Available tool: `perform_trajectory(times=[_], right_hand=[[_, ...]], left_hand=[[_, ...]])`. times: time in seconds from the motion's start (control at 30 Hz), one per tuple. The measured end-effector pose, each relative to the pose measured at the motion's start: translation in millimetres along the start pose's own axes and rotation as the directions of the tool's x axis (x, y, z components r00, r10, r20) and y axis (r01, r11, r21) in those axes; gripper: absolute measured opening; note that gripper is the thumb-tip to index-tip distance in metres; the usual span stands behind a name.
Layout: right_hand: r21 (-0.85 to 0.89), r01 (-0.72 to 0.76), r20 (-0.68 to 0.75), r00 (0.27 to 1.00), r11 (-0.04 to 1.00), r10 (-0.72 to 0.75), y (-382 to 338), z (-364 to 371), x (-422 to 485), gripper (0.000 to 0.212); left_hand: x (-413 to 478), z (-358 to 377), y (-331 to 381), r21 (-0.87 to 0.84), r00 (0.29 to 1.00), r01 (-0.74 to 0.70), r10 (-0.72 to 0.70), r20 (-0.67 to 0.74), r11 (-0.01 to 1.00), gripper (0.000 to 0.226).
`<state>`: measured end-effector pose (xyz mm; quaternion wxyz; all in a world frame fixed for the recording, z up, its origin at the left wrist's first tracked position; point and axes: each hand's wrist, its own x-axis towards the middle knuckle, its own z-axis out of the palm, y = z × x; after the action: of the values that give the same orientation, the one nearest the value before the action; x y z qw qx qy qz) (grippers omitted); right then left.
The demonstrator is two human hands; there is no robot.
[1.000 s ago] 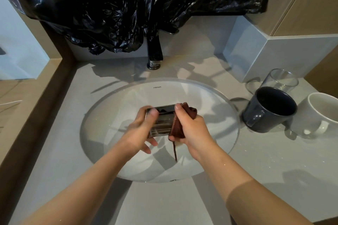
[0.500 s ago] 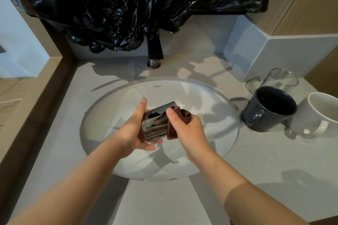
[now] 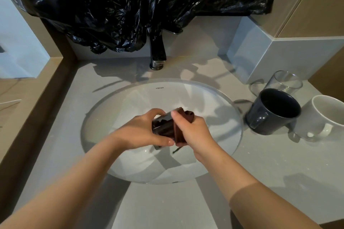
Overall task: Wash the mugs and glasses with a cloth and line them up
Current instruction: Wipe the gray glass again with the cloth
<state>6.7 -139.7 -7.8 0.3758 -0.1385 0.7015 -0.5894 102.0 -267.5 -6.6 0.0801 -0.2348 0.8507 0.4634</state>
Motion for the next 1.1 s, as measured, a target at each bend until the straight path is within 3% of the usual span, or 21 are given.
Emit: perform_trajectory(times=[0.13,0.23,0.37,0.5,0.6,0.8,0.93,1.1], right_hand=[[-0.156,0.092,0.078,0.994,0.983,-0.081,1.4,4.9,-4.0,0.018],[-0.060,0.060,0.035,0.998,0.996,-0.058,-2.3,5.4,-3.4,0.026],[0.207,-0.016,-0.182,0.982,0.978,0.055,-12.5,-1.1,6.2,0.030],[0.448,0.025,-0.306,0.943,0.893,0.127,-21.7,-11.0,13.2,0.026],[0.516,0.043,-0.327,0.933,0.855,0.150,-23.3,-13.2,13.7,0.021],[0.508,0.050,-0.298,0.947,0.860,0.121,-31.9,-18.0,13.2,0.014],[0.442,0.135,-0.300,0.954,0.887,0.004,-61.3,-33.4,9.5,0.014],[0.388,0.264,-0.316,0.938,0.883,-0.141,-105.0,-72.0,3.5,0.014]], left_hand=[[2.8,-7.6,7.4,0.118,0.994,0.022,-0.035,0.107,0.993,0.040],[0.5,-3.8,7.2,0.128,0.998,0.051,-0.054,0.017,0.990,0.039],[-2.7,3.1,-7.9,0.170,0.979,0.116,-0.084,-0.186,0.979,0.056],[-4.9,14.4,-17.4,-0.132,0.935,0.083,-0.123,-0.332,0.988,0.064],[-2.2,19.3,-16.9,-0.413,0.912,-0.015,-0.157,-0.380,0.910,0.075],[11.1,12.6,5.0,-0.485,0.884,-0.197,-0.060,-0.464,0.852,0.067],[21.4,0.8,36.1,-0.444,0.865,-0.294,0.038,-0.500,0.846,0.076],[42.8,-4.8,86.9,-0.383,0.826,-0.363,0.104,-0.553,0.850,0.065]])
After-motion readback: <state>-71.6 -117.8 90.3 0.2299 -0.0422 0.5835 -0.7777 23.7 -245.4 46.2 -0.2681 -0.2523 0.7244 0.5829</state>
